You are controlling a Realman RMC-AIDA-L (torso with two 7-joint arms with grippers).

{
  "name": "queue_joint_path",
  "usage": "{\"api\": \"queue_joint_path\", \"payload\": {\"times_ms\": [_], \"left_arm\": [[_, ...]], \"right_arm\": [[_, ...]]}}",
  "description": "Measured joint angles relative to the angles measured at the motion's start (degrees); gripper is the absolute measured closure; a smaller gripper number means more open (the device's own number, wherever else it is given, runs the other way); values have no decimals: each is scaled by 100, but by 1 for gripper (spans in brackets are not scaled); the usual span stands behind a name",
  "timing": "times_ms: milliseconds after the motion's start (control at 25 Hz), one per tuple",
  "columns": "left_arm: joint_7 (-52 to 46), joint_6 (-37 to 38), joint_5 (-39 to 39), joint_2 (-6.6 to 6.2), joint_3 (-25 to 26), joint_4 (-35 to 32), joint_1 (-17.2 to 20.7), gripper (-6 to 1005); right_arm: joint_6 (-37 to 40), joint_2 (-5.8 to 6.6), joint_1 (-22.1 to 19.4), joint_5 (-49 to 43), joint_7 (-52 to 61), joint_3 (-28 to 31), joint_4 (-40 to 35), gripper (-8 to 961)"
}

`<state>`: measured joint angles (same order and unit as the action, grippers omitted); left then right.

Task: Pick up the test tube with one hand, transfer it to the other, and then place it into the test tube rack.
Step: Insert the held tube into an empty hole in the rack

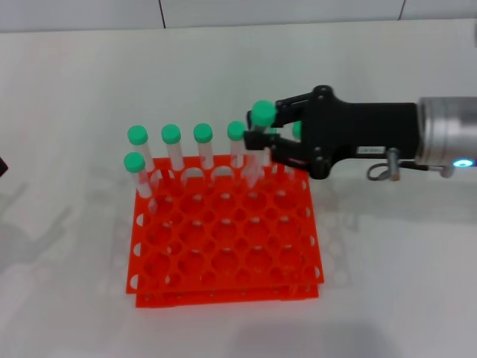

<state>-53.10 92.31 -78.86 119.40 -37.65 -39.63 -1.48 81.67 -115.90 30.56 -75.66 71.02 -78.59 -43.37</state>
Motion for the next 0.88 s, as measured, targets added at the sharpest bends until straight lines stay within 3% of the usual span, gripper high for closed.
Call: {"api": "queue_joint_path", "payload": {"times_ms": [320,560,880], "left_arm": [[-50,-112,-144,-59,70,68,52,123],[-161,-136,-424,-59,548,80,-2,124],[-313,-327,-605,-71,556,138,-102,124]], "right_arm": [[-961,-15,0,350,25,-1041,-433,708],[-1298,-27,16,654,-62,-1245,-458,704],[-1686,-33,29,911,-241,-1623,-407,699]]}}
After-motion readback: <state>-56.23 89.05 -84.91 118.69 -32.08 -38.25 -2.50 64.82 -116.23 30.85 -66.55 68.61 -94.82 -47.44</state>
